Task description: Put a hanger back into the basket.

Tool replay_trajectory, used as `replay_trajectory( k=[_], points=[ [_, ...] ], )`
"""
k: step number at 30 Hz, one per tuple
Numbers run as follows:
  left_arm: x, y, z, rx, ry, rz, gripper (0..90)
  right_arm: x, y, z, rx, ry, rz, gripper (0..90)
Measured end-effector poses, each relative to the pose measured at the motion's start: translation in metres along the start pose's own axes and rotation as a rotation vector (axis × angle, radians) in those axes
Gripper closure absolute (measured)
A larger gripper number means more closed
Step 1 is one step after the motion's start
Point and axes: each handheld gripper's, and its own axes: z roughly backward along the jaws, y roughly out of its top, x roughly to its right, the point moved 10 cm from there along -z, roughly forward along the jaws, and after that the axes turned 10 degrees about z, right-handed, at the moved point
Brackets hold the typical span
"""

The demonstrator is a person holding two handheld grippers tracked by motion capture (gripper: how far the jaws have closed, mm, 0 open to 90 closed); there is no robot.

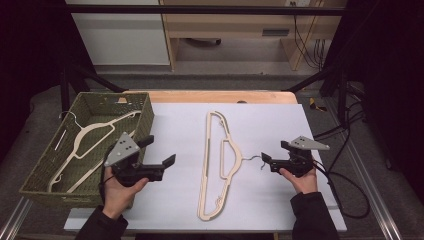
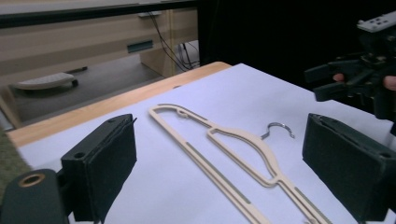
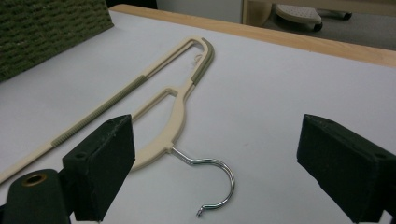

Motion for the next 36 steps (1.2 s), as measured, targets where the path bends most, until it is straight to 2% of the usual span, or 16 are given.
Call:
replay_trajectory(
  k=[3,5,6,8,11,12,16,21,24,26,28,36],
  points=[
    [0.007,-0.012,-0.011,-0.021,-0.025,-0.004,9.4,0.003,-0.006,-0.006,-0.022,-0.004,0.007,13.2],
    [0.011,-0.021,-0.017,-0.042,-0.035,-0.021,9.3,0.004,-0.009,-0.010,-0.032,-0.005,-0.010,13.7],
    [0.012,-0.025,-0.020,-0.044,-0.040,-0.023,9.3,0.006,-0.011,-0.012,-0.036,-0.006,0.001,14.1],
    [0.014,-0.033,-0.024,-0.059,-0.055,-0.010,9.3,0.007,-0.014,-0.016,-0.050,-0.012,-0.012,14.5],
    [0.015,-0.043,-0.030,-0.083,-0.060,-0.009,9.3,0.007,-0.017,-0.023,-0.068,-0.010,-0.005,16.6],
    [0.015,-0.045,-0.031,-0.086,-0.064,-0.003,9.2,0.006,-0.017,-0.025,-0.075,-0.005,-0.019,18.0],
    [0.016,-0.055,-0.036,-0.113,-0.074,-0.002,9.3,0.008,-0.022,-0.035,-0.100,-0.021,-0.022,24.4],
    [0.016,-0.064,-0.043,-0.142,-0.077,-0.006,9.3,0.010,-0.031,-0.046,-0.143,-0.042,-0.013,30.5],
    [0.016,-0.067,-0.045,-0.149,-0.081,-0.005,9.3,0.010,-0.035,-0.051,-0.162,-0.037,0.017,35.6],
    [0.015,-0.069,-0.046,-0.152,-0.075,-0.009,9.3,0.008,-0.038,-0.054,-0.180,-0.035,0.002,39.7],
    [0.015,-0.071,-0.048,-0.161,-0.074,-0.011,9.5,0.011,-0.041,-0.056,-0.190,-0.046,0.025,43.7],
    [0.015,-0.076,-0.052,-0.178,-0.084,0.000,9.8,0.009,-0.054,-0.065,-0.238,-0.016,-0.026,57.4]
  ],
)
